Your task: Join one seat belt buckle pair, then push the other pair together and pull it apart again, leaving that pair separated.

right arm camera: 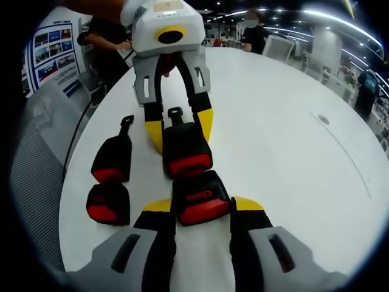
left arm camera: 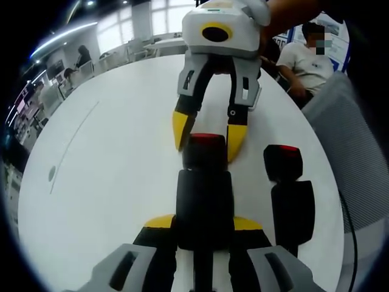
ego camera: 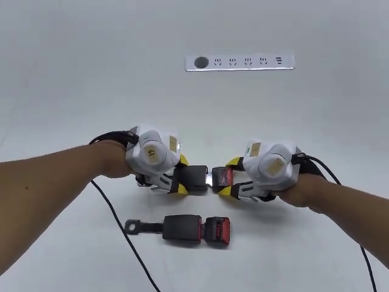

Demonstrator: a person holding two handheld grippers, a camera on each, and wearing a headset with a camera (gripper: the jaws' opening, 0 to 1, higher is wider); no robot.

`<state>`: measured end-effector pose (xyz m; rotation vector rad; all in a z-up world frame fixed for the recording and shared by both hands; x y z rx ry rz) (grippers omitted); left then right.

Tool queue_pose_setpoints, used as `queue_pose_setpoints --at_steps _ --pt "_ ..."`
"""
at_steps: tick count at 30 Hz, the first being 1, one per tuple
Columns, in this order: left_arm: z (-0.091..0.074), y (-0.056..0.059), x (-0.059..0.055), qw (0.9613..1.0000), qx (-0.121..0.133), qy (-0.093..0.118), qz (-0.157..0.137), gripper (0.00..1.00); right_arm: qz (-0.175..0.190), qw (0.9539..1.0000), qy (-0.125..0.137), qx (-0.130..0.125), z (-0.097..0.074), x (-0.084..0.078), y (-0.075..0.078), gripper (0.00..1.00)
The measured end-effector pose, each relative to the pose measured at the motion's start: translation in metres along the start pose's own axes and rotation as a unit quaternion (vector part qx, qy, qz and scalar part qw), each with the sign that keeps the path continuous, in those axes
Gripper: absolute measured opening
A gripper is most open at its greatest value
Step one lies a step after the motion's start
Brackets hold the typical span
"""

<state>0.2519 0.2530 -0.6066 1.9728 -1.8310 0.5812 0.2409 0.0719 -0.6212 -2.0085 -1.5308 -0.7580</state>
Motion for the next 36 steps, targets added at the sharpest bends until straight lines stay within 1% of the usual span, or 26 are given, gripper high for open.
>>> queue_pose_setpoints --at_steps 4,16,28,36 --pt "0.0006 -0.0001 0.0002 1.0 0.0 -0.003 0.001 0.33 0.0 1.0 -0.005 -0.001 -0.001 0.0011 -0.0023 0.33" --pt "0.0017 -0.0009 0.0003 1.0 -0.001 -0.006 0.003 0.33 -0.003 0.9999 -0.012 -0.003 -0.0018 0.0021 -0.0018 0.33" --pt "0.002 -0.0004 0.0017 0.9999 0.0 -0.01 0.003 0.34 -0.005 0.9999 -0.012 -0.004 -0.0004 0.0014 -0.0009 0.33" --pt "0.0018 0.0 0.0017 1.0 0.0 -0.008 0.001 0.34 -0.005 1.0 -0.008 -0.004 0.0003 0.0001 -0.0007 0.33"
Point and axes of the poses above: the centre of the closed fingertips' face, and the gripper's own axes: z roughly forward along the fingers, y roughly to its right, x roughly out of its top, the point moved 10 cm from there along -z, roughly backward along the fingers, and after that the axes turned 2 degrees about x, right-handed, at the moved point
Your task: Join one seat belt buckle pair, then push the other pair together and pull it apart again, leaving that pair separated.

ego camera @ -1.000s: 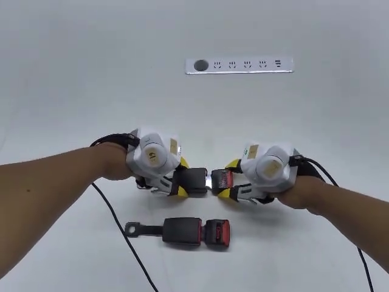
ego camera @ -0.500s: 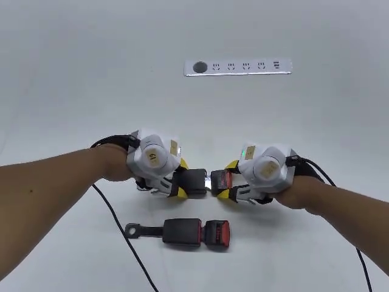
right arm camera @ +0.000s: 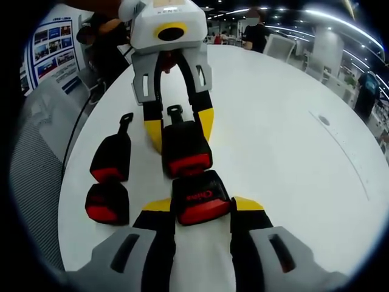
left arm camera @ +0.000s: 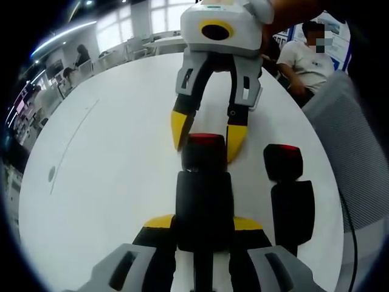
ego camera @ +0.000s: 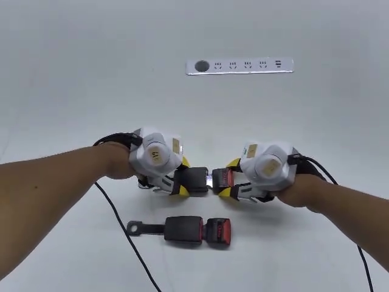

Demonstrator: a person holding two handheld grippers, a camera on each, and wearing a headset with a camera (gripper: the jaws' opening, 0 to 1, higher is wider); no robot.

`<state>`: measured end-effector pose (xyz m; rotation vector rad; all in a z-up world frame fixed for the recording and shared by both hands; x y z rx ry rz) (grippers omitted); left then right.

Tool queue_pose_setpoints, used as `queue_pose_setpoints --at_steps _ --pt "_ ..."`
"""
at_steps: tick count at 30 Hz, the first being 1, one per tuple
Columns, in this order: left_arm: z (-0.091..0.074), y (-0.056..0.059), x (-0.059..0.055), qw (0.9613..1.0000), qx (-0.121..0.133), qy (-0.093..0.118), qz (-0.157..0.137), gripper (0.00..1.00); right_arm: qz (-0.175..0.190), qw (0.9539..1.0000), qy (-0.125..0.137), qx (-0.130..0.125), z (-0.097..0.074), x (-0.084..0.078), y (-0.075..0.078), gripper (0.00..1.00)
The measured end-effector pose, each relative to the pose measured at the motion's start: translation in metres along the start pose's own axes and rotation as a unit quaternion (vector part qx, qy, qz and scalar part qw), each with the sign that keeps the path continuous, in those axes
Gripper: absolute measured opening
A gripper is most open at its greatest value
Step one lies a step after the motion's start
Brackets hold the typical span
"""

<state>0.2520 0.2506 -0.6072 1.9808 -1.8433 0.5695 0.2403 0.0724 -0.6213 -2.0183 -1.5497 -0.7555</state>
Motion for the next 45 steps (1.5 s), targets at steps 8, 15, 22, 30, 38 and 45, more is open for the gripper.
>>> queue_pose_setpoints --at_steps 8,15,22,30,38,45 --pt "0.0 0.0 0.0 1.0 0.001 0.002 -0.003 0.34 -0.001 1.0 0.002 0.0 0.0 -0.001 0.0 0.34" --pt "-0.001 0.001 -0.001 1.0 0.002 0.006 -0.006 0.34 -0.003 1.0 0.003 0.001 0.0 -0.001 0.0 0.34" --pt "-0.001 0.002 -0.001 0.9999 0.005 0.008 -0.011 0.34 -0.004 1.0 0.003 0.002 -0.001 -0.002 0.001 0.34" --pt "-0.001 0.002 -0.004 0.9998 0.009 0.012 -0.015 0.34 -0.002 1.0 0.003 0.001 -0.017 -0.011 0.0 0.34" --pt "-0.002 0.003 -0.002 0.9997 0.008 0.014 -0.017 0.34 -0.003 1.0 0.007 -0.002 -0.028 -0.019 0.001 0.34" --pt "-0.001 0.002 -0.003 0.9998 0.006 0.015 -0.016 0.34 0.001 1.0 0.0 -0.005 -0.047 -0.035 0.007 0.34"
Point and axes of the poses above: the centre of the closed fingertips' face, and the gripper's own axes: z roughly forward along the fingers, y roughly to its right, x roughly out of its top, the point moved 10 cm from there along -z, roughly backward along the fingers, and after that the axes turned 2 degrees about x, right-handed, at the moved point
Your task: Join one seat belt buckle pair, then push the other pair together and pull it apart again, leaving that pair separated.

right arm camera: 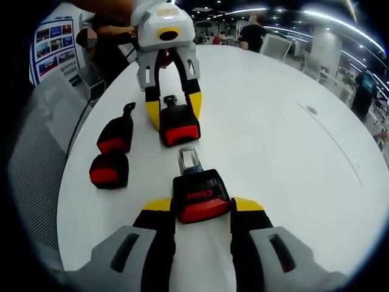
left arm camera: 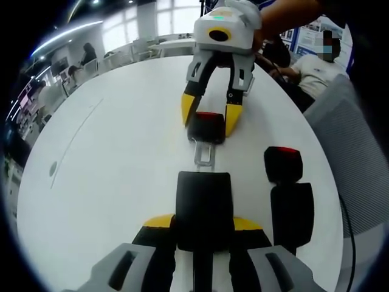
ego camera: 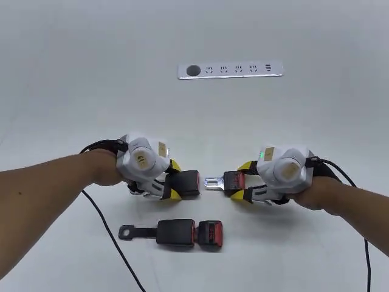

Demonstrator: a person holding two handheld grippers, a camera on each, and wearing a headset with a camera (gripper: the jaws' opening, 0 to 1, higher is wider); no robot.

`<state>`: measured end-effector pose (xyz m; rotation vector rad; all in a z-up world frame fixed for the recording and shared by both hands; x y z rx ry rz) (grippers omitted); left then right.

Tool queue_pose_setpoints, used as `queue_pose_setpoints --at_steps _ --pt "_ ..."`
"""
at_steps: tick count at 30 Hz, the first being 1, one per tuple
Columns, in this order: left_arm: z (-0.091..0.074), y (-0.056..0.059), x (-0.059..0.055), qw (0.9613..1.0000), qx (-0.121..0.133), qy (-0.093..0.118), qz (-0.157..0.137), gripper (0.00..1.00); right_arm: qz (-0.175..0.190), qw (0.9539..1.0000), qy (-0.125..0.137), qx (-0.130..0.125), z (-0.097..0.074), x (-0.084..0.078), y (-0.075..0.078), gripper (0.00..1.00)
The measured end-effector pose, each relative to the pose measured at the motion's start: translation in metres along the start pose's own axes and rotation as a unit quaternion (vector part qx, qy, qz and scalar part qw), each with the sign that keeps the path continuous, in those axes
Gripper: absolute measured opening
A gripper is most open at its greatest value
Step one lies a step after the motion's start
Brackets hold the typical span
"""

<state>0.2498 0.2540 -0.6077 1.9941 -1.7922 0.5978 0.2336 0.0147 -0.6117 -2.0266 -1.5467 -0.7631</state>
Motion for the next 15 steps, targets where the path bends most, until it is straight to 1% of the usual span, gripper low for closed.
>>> queue_pose_setpoints --at_steps 1,2,5,8,15 --pt "0.0 0.0 0.0 1.0 -0.001 -0.001 0.001 0.34 -0.001 1.0 0.0 -0.001 -0.003 -0.002 0.0 0.34" --pt "0.0 -0.001 0.0 1.0 -0.002 -0.002 0.002 0.34 0.0 1.0 -0.001 -0.002 -0.002 -0.003 0.001 0.34" --pt "0.0 -0.001 0.001 0.9999 -0.005 -0.007 0.006 0.34 0.002 1.0 0.0 -0.005 -0.006 -0.009 0.006 0.34" --pt "0.0 -0.001 0.001 0.9999 -0.006 -0.008 0.007 0.34 0.004 1.0 0.003 -0.006 -0.008 -0.012 0.003 0.34" --pt "0.0 -0.001 0.001 0.9999 -0.007 -0.009 0.008 0.34 0.002 1.0 0.002 -0.006 -0.016 -0.02 0.006 0.34"
Point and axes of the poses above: the centre of the closed fingertips' face, and the gripper's own axes: z roughly forward along the fingers, y roughly to its right, x roughly out of its top, the point moved 10 cm from there along -z, roughly backward along the fingers, and after that the axes turned 2 degrees about x, right-handed, at the moved point
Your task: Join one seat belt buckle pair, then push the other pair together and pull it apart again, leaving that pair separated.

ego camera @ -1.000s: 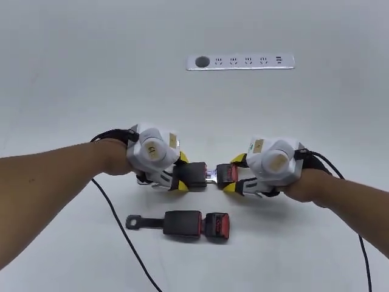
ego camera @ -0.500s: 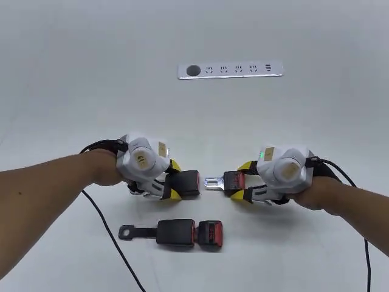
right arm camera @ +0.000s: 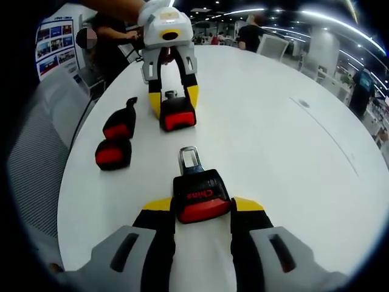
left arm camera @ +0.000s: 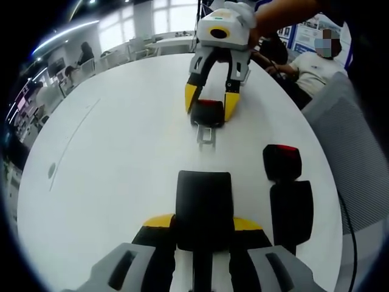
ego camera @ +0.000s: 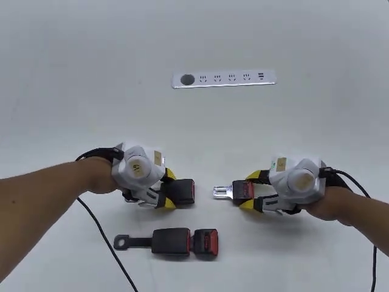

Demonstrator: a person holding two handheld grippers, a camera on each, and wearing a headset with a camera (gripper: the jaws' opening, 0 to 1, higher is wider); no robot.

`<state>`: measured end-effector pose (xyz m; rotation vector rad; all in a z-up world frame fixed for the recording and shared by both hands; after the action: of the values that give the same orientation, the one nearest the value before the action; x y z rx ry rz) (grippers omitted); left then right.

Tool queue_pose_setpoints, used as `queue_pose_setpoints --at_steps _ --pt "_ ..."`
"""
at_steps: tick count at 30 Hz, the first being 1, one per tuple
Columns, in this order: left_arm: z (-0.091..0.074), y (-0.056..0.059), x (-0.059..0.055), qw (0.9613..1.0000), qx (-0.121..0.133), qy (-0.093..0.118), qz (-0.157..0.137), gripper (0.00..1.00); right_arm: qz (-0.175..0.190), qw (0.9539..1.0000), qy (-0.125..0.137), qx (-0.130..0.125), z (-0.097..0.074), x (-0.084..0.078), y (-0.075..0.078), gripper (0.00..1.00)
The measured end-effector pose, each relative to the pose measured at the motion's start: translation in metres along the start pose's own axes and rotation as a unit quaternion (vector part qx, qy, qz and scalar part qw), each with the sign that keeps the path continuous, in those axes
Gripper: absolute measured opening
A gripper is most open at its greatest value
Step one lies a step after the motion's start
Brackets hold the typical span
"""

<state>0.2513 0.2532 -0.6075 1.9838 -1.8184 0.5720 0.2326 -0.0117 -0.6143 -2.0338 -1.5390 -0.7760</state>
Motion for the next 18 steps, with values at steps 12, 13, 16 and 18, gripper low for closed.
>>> queue_pose_setpoints --at_steps 12,13,16,18 --pt "-0.001 0.001 0.0 1.0 0.0 0.0 -0.002 0.34 0.002 1.0 0.001 -0.001 -0.013 -0.018 0.005 0.34" --pt "-0.001 0.001 0.0 1.0 0.001 0.0 -0.001 0.34 0.0 1.0 0.0 -0.001 -0.014 -0.019 0.006 0.34" --pt "0.0 0.0 -0.001 1.0 0.0 -0.001 -0.002 0.34 0.001 1.0 -0.001 -0.003 -0.019 -0.022 0.004 0.34" --pt "0.0 -0.001 -0.002 1.0 0.001 -0.001 -0.002 0.34 0.002 1.0 0.003 -0.003 -0.02 -0.025 0.006 0.34"
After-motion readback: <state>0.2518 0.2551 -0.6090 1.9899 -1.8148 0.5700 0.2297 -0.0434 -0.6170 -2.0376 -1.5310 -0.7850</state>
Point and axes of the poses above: the centre of the closed fingertips' face, and the gripper's own axes: z roughly forward along the fingers, y roughly to its right, x roughly out of its top, the point moved 10 cm from there along -z, roughly backward along the fingers, and after that the axes turned 2 degrees about x, right-handed, at the moved point
